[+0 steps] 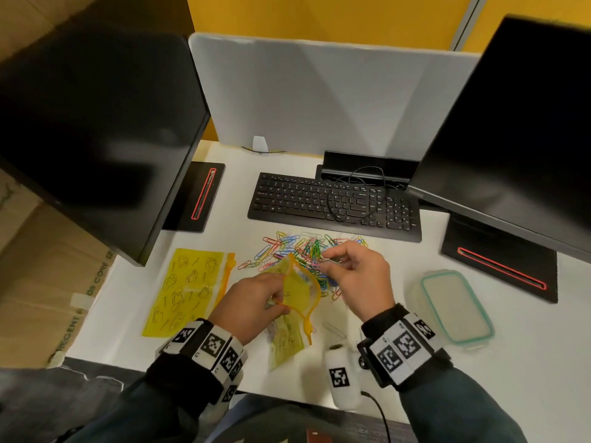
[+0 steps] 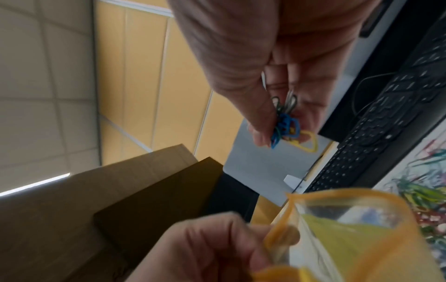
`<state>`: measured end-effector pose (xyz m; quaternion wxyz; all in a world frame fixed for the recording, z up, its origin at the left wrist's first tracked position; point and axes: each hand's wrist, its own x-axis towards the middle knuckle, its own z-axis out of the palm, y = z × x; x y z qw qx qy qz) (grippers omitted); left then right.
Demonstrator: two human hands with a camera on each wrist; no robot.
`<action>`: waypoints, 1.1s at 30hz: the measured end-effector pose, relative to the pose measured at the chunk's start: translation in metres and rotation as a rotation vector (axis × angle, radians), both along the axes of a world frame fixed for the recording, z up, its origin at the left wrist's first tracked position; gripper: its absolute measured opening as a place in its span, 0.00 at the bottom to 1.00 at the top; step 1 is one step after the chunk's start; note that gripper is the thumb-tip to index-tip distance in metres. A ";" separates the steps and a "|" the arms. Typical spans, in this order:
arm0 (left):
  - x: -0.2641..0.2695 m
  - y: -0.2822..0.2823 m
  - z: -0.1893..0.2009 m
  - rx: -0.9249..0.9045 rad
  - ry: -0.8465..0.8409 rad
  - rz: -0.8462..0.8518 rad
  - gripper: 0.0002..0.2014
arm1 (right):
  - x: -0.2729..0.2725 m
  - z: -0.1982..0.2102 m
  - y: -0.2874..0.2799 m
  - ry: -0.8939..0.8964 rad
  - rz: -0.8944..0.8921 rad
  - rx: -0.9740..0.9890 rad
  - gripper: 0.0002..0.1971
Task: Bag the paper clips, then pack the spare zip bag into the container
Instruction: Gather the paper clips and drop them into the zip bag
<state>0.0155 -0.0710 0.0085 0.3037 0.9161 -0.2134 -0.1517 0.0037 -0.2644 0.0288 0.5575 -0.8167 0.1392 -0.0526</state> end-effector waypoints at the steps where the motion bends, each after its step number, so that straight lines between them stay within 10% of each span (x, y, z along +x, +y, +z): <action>1: 0.000 0.000 0.000 -0.006 -0.003 0.000 0.10 | -0.001 0.002 0.006 0.013 0.044 0.001 0.17; 11: -0.005 -0.001 0.006 -0.102 -0.021 0.027 0.13 | 0.010 -0.001 0.032 0.153 0.321 -0.235 0.11; 16: -0.005 0.008 0.007 -0.074 -0.016 0.064 0.13 | 0.007 -0.012 -0.001 0.074 0.016 -0.220 0.05; 22: -0.009 0.018 0.009 -0.070 0.005 0.084 0.14 | -0.036 -0.070 -0.029 0.679 0.269 -0.557 0.26; 28: -0.008 0.018 0.006 -0.054 0.005 0.097 0.13 | -0.006 -0.085 -0.004 0.407 0.255 -0.635 0.04; 33: -0.011 0.023 0.008 -0.037 0.001 0.076 0.17 | 0.047 -0.075 -0.035 0.307 0.184 -0.655 0.15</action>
